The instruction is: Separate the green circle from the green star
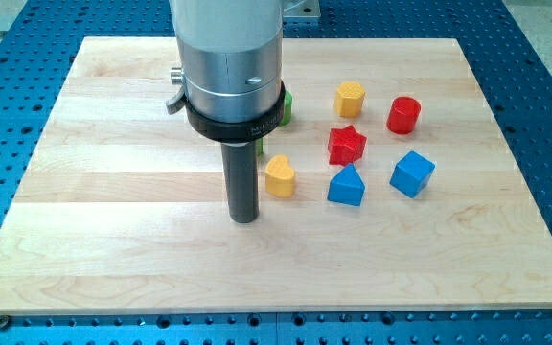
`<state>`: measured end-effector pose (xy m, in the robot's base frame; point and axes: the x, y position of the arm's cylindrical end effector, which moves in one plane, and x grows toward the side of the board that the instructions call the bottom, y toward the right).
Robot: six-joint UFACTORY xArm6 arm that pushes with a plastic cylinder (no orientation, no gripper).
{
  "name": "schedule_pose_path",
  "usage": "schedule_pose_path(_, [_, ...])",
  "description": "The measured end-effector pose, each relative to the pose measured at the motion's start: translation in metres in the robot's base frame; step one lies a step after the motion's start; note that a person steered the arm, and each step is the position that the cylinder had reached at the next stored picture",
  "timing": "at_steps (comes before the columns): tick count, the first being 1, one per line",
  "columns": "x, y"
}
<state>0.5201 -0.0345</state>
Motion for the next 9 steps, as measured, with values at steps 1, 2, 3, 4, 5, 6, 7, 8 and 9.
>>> schedule_pose_path(1, [0.0,0.0])
schedule_pose_path(2, [0.0,0.008])
schedule_pose_path(3, [-0.009,0.01])
schedule_pose_path(4, [-0.022,0.003])
schedule_pose_path(5, [-0.041,-0.005])
schedule_pose_path(6, [-0.063,-0.002])
schedule_pose_path(7, [-0.095,0.019])
schedule_pose_path(8, [-0.111,0.041])
schedule_pose_path(9, [-0.136,0.05])
